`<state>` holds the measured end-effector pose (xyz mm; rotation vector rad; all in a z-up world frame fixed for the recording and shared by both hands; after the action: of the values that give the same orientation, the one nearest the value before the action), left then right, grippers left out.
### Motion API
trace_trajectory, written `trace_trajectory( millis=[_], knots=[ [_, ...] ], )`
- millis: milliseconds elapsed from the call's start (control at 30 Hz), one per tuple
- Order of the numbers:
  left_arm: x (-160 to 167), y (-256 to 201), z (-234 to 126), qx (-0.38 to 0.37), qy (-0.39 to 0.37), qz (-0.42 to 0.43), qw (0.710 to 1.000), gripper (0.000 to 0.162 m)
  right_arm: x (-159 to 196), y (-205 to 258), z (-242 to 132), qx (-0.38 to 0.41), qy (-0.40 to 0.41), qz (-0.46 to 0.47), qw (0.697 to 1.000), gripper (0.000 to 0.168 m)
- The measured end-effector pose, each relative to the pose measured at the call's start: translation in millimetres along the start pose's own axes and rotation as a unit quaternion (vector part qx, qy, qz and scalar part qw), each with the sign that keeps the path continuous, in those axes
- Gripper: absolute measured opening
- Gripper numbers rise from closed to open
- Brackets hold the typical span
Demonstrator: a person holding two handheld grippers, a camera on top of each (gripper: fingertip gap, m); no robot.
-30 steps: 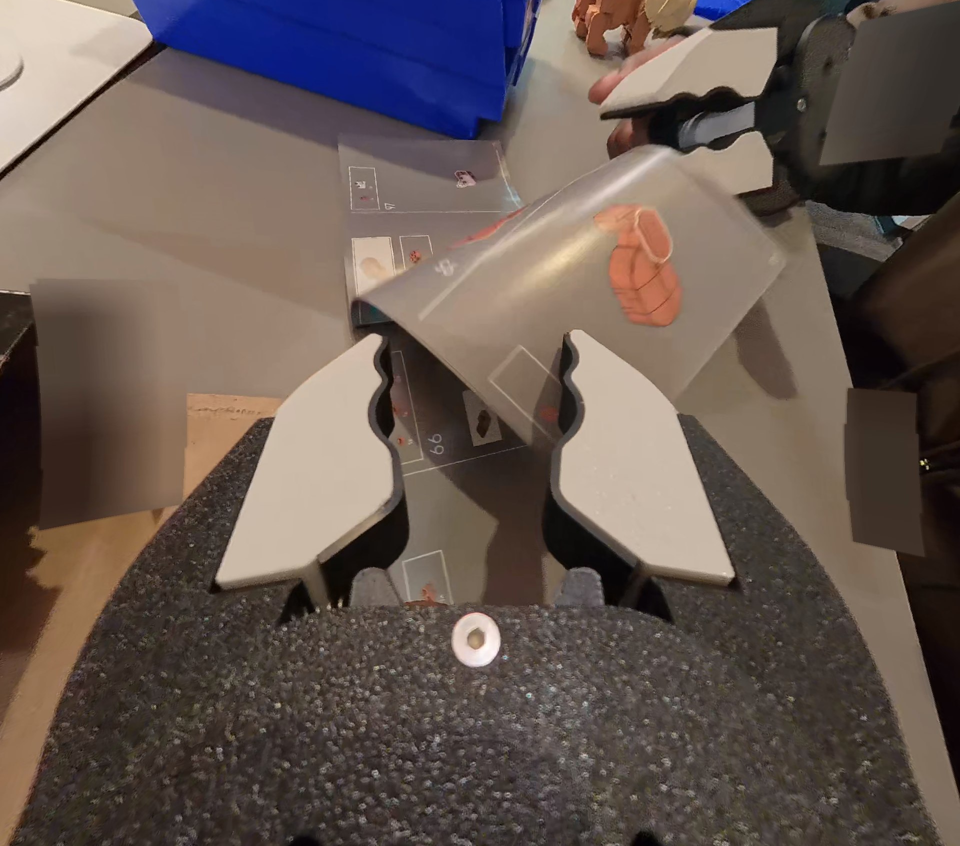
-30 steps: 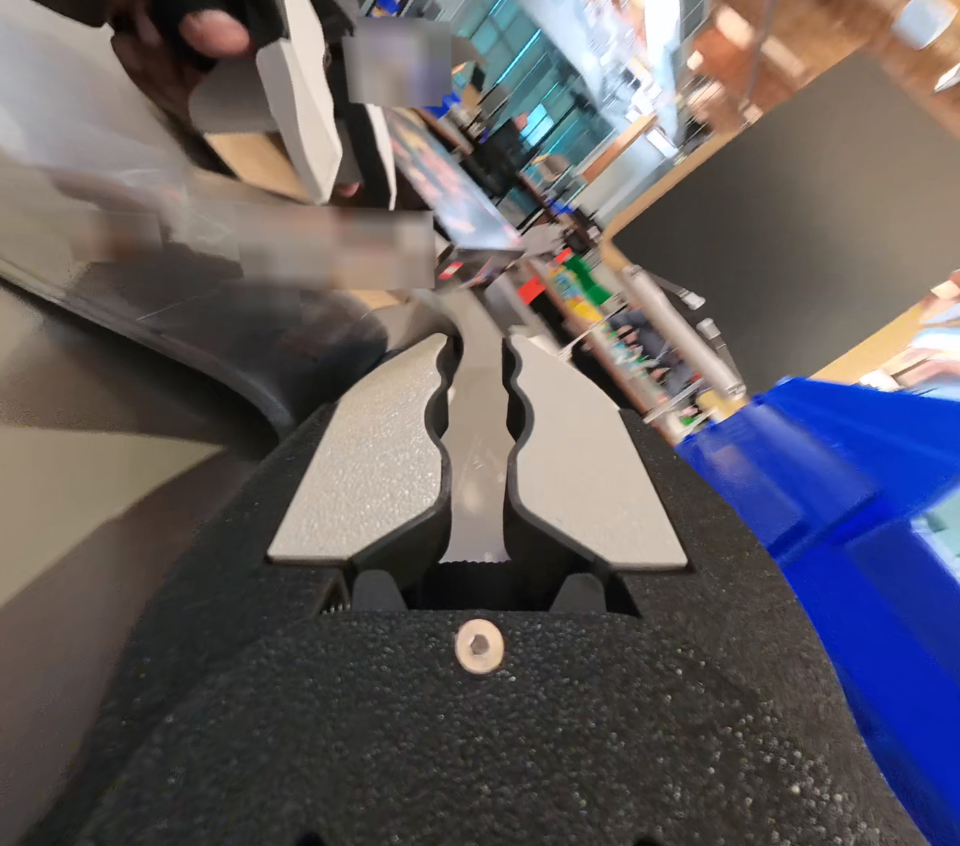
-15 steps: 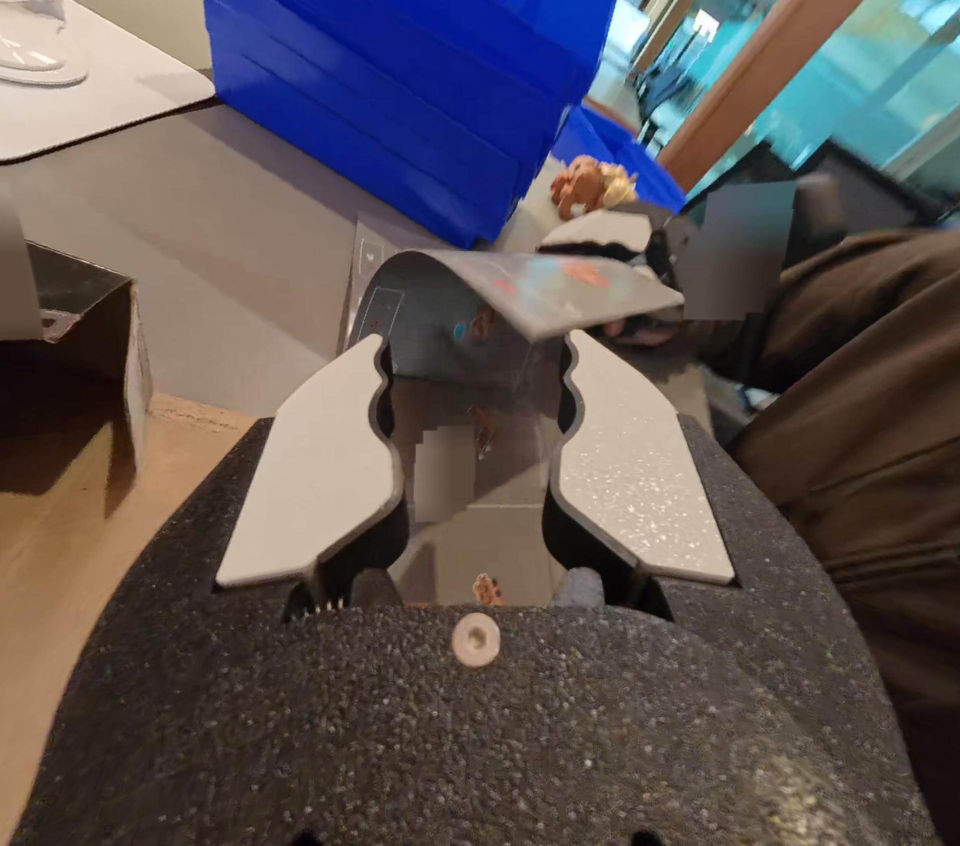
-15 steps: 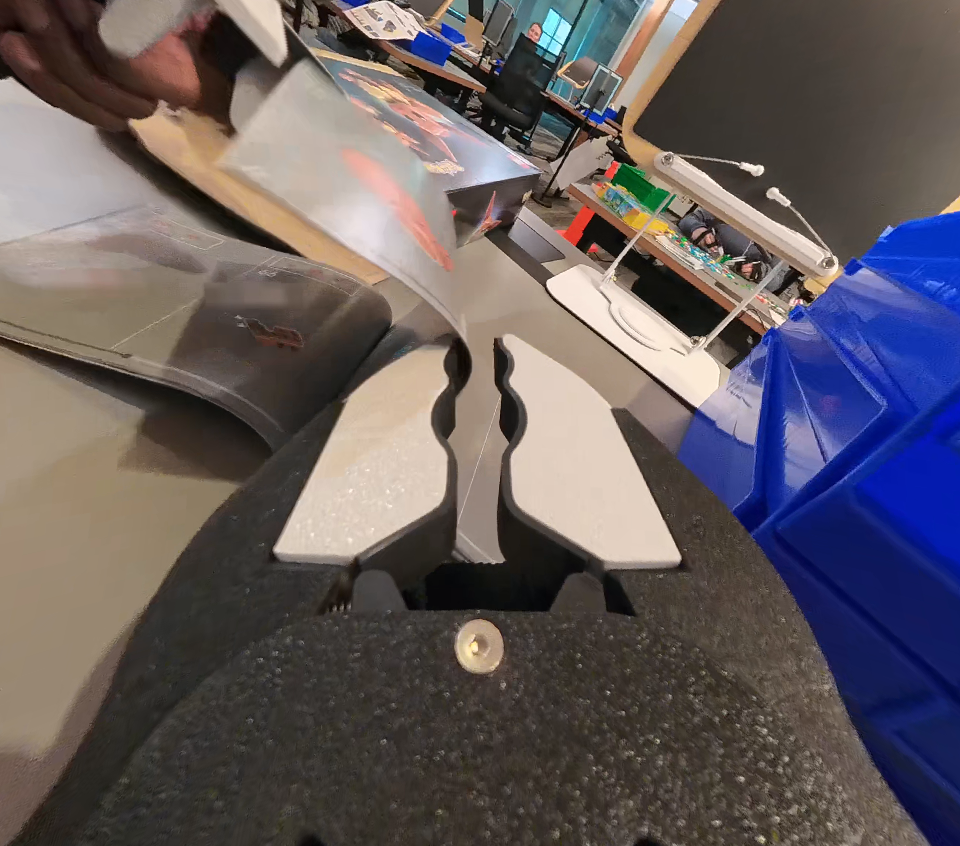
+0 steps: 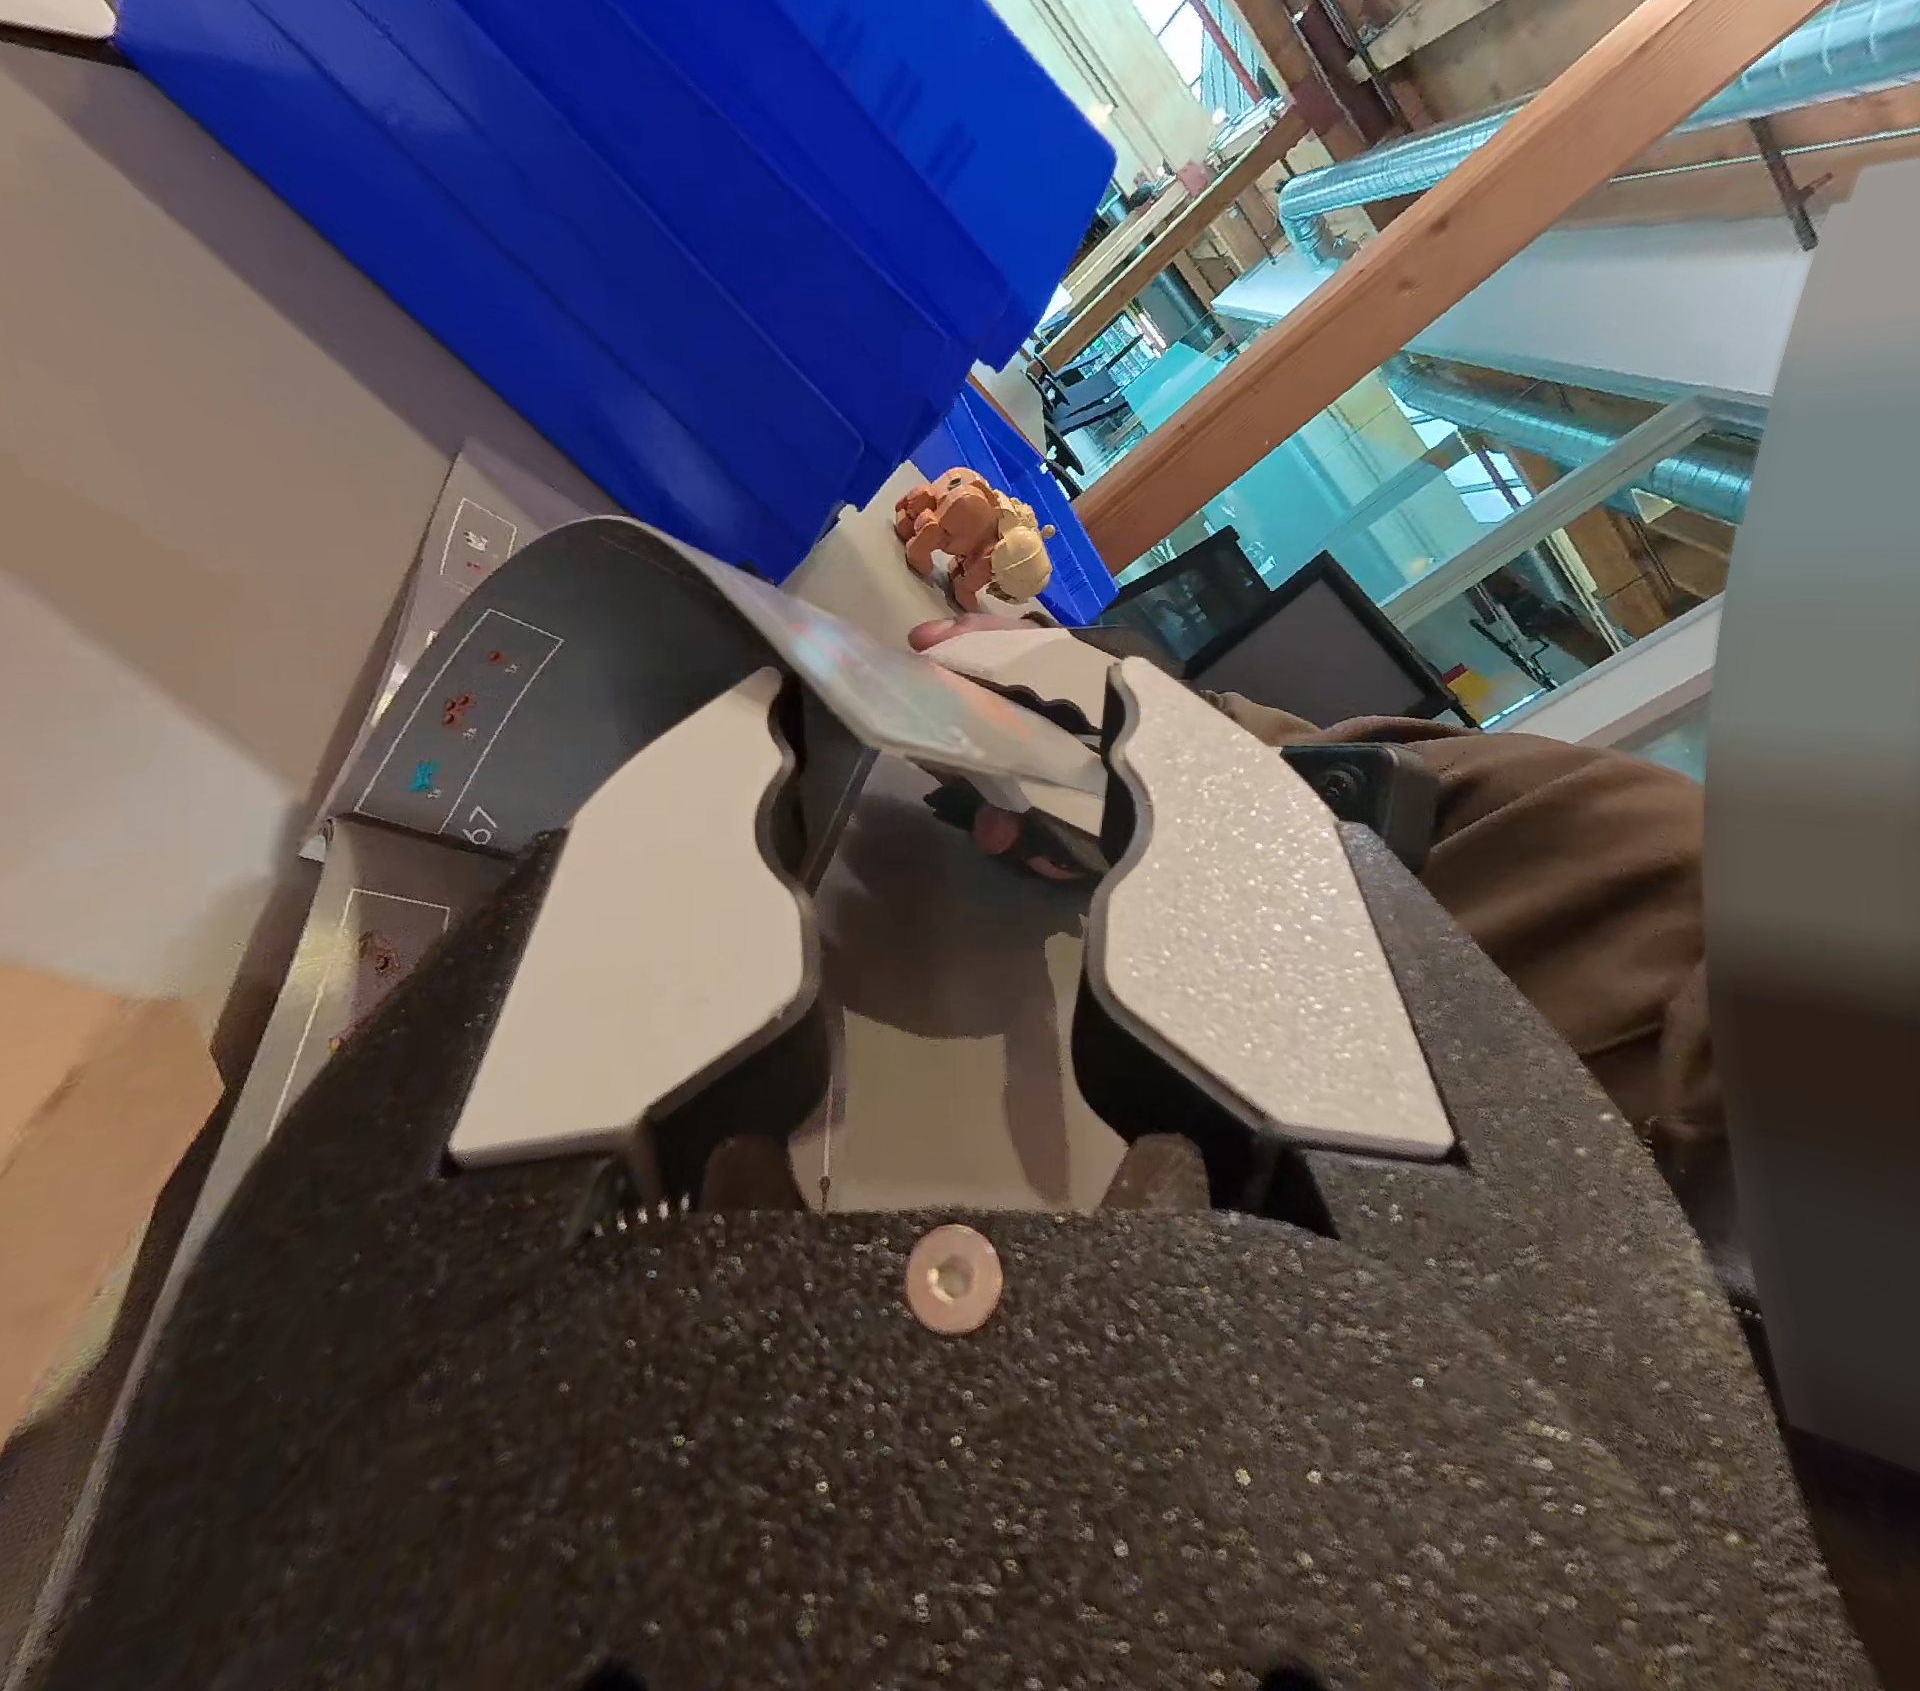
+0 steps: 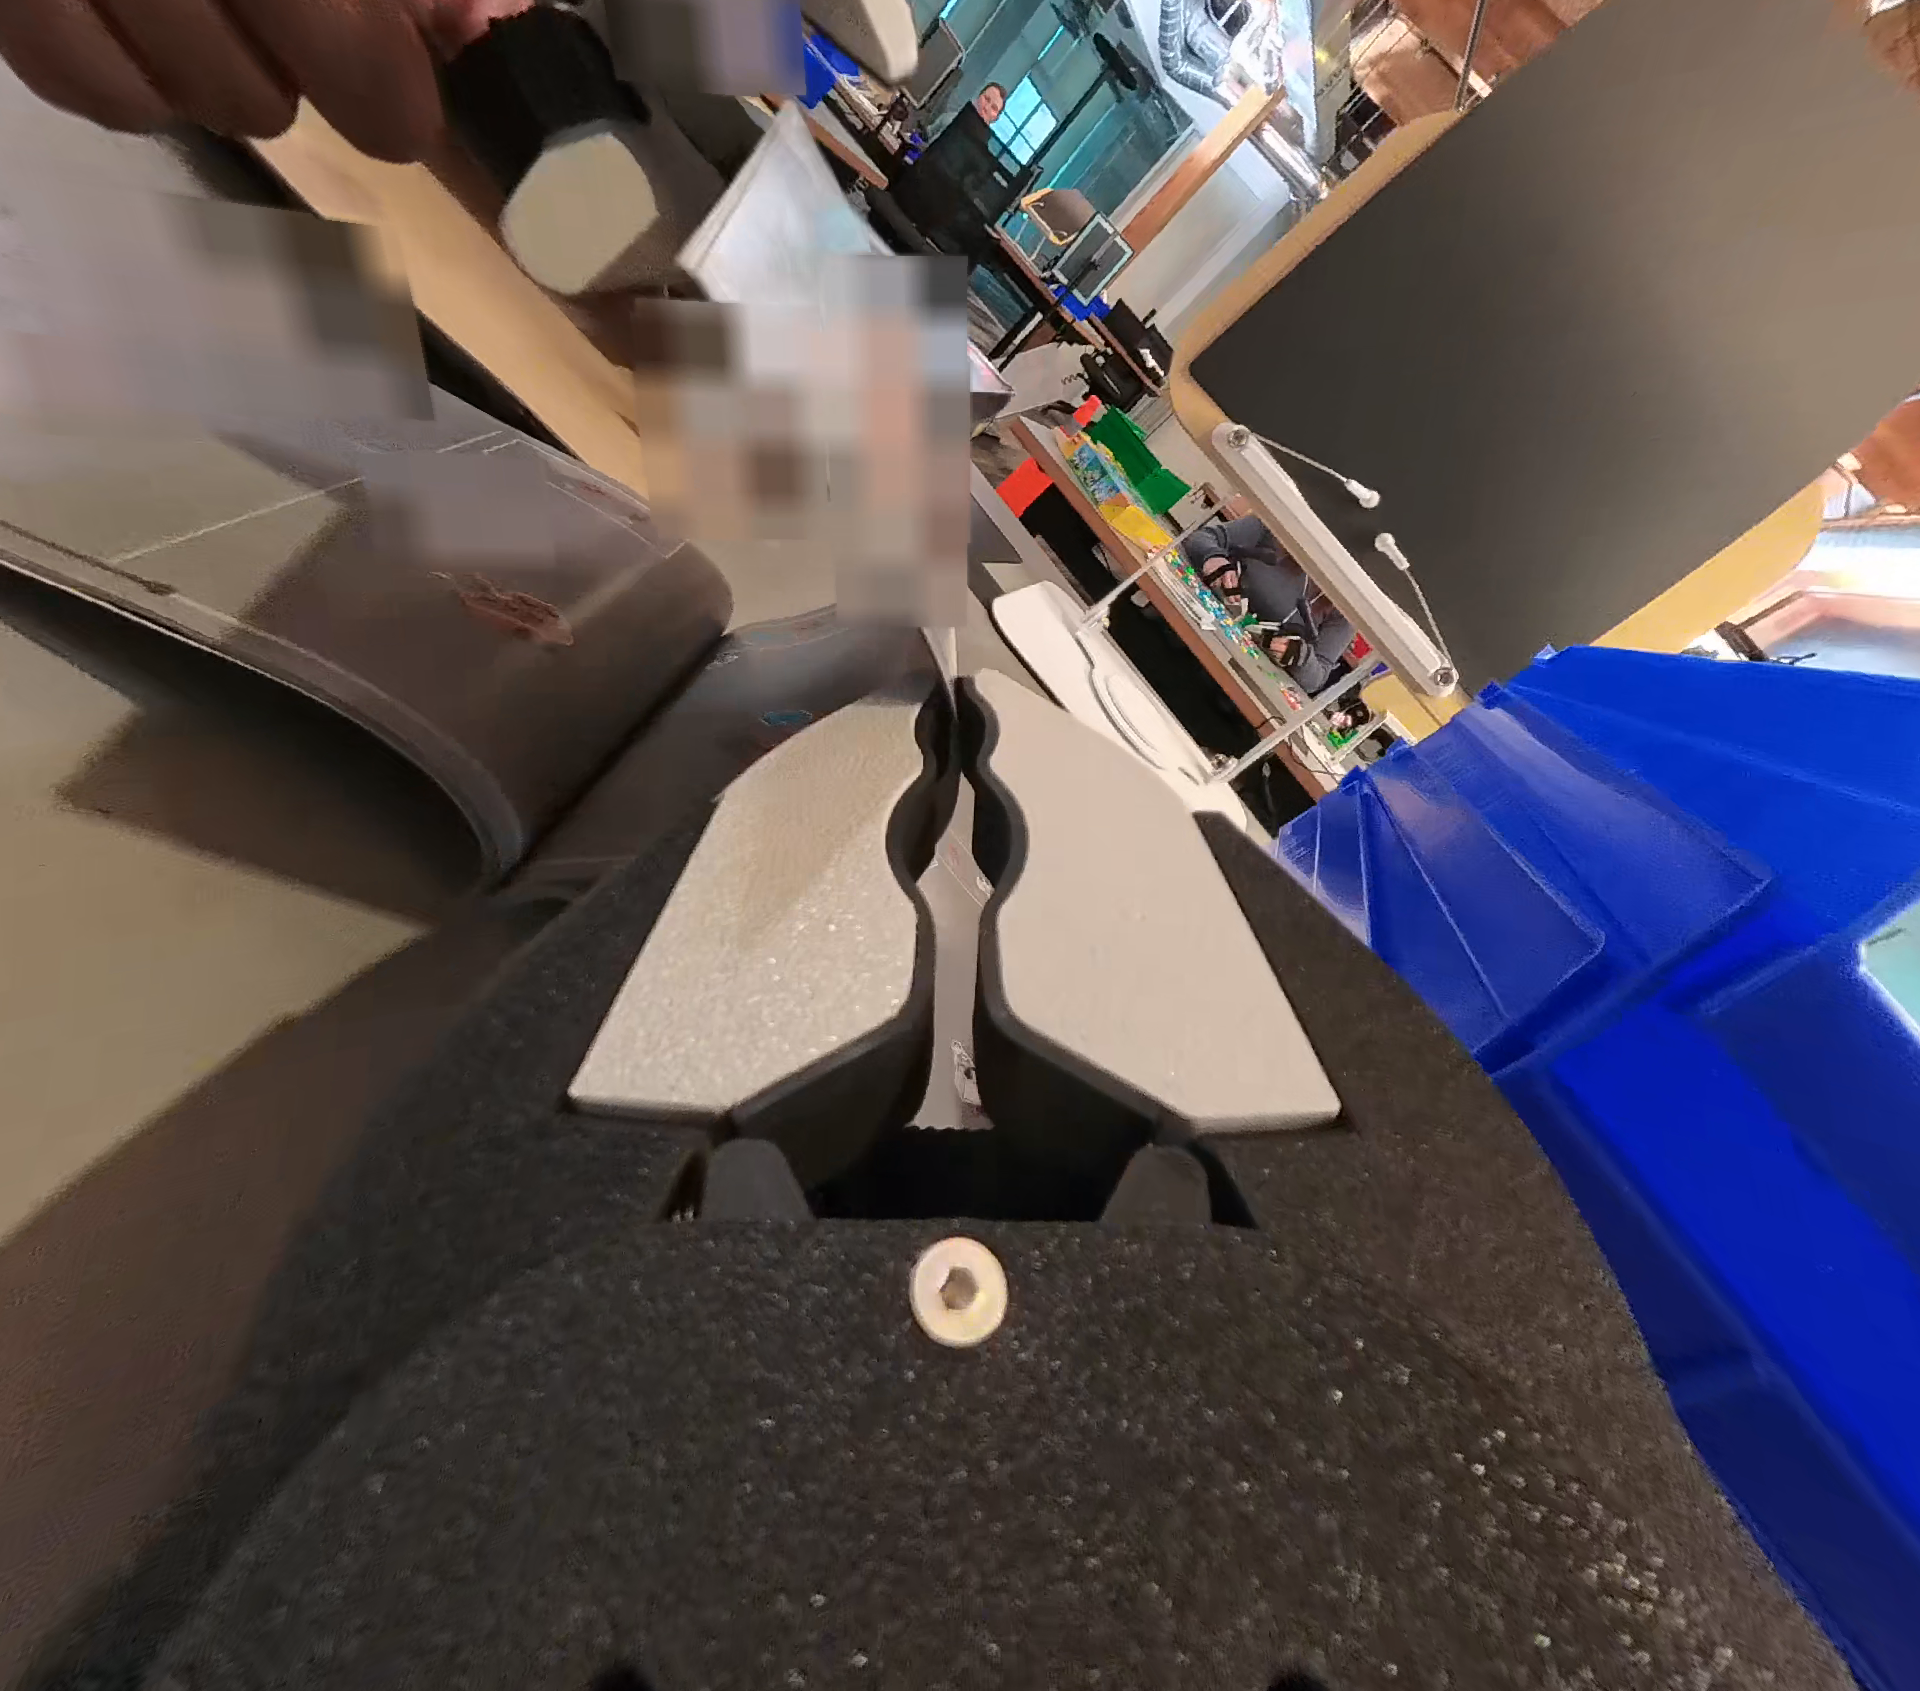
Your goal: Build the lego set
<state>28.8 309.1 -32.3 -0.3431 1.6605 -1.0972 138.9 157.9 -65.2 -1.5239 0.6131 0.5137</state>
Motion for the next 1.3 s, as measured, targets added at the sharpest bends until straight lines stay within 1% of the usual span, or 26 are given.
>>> trace_trajectory(
  millis=[200,367,533,1300],
  knots=[
    [-2.1,7.7,-3.9,0.026,-0.015,-0.013,0.999,0.044,2.2,-2.7,0.6,-0.001,0.004,0.015,1.0,0.001],
    [3.2,6.8,-1.1,0.052,0.01,0.008,0.999,0.042,2.2,-2.5,-0.2,-0.003,0.003,0.017,1.0,0.0],
    [3.5,8.4,-1.6,0.051,0.009,0.019,0.998,0.038,2.8,-3.1,-0.4,-0.005,0.002,0.021,1.0,0.001],
    [1.2,9.5,-2.3,0.056,-0.018,0.036,0.998,0.037,0.6,1.0,0.2,-0.017,-0.007,0.019,1.0,0.001]
  ],
)
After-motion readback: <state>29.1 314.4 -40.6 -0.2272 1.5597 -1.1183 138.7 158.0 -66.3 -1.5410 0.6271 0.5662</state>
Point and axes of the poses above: each gripper's, where its closed fingertips meet, z out along the fingers, x out of its underside, y = z × x across the jaws, the point moved 7 cm from there along -z, back along the fingers, and after that the axes turned 6 degrees about -z, right-handed, at the moved point
